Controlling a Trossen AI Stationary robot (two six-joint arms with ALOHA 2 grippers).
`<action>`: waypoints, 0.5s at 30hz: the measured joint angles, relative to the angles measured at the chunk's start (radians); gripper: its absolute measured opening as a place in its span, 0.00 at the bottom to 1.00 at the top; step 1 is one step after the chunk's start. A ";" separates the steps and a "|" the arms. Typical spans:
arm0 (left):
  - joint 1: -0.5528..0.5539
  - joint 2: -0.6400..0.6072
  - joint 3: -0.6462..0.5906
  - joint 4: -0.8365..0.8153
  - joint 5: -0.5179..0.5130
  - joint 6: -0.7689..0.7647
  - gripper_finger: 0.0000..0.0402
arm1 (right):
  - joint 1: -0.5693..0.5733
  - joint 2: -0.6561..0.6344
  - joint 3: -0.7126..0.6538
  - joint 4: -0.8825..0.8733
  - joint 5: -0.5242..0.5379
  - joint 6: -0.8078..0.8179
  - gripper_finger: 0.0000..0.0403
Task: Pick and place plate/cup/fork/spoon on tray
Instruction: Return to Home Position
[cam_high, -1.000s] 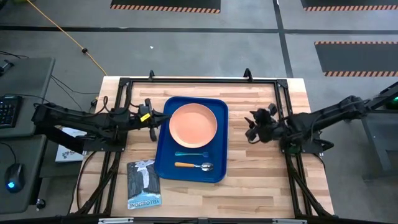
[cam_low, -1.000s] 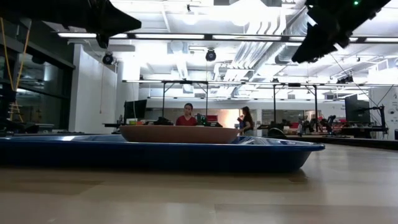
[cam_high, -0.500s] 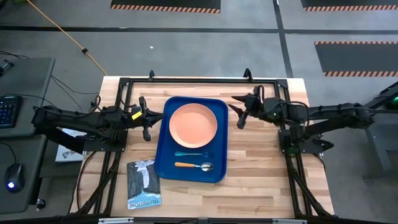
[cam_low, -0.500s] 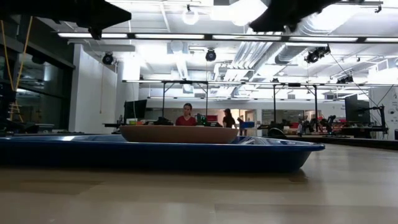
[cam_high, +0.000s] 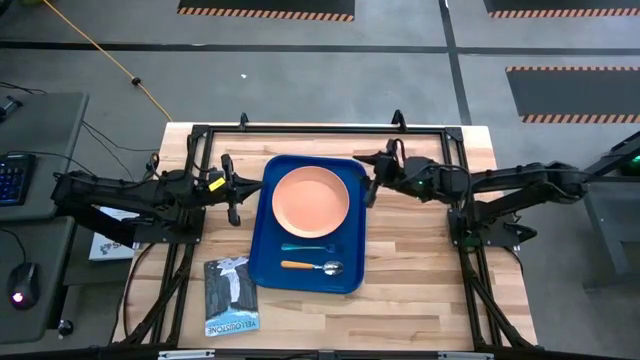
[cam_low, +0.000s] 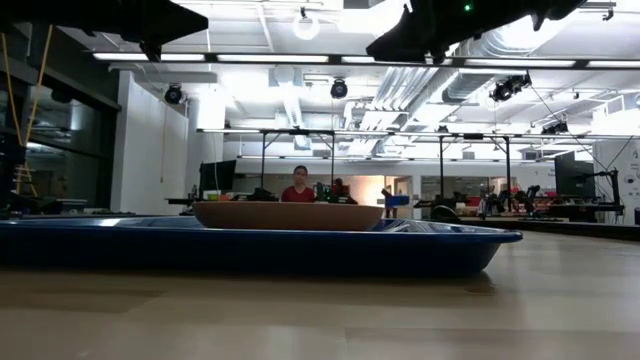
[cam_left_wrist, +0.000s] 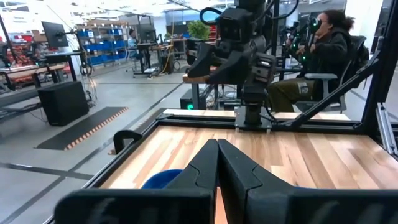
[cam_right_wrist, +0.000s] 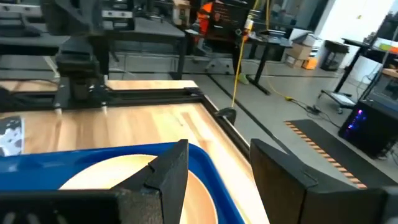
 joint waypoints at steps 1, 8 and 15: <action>0.000 0.000 0.000 0.000 0.000 0.000 0.00 | 0.000 -0.001 0.000 0.001 0.004 0.003 0.41; 0.000 0.000 0.000 -0.002 0.000 -0.002 0.00 | 0.005 -0.023 0.000 0.000 -0.027 0.030 0.41; 0.000 0.000 0.000 -0.004 0.000 -0.003 0.00 | 0.005 -0.023 0.000 -0.005 -0.052 0.033 0.41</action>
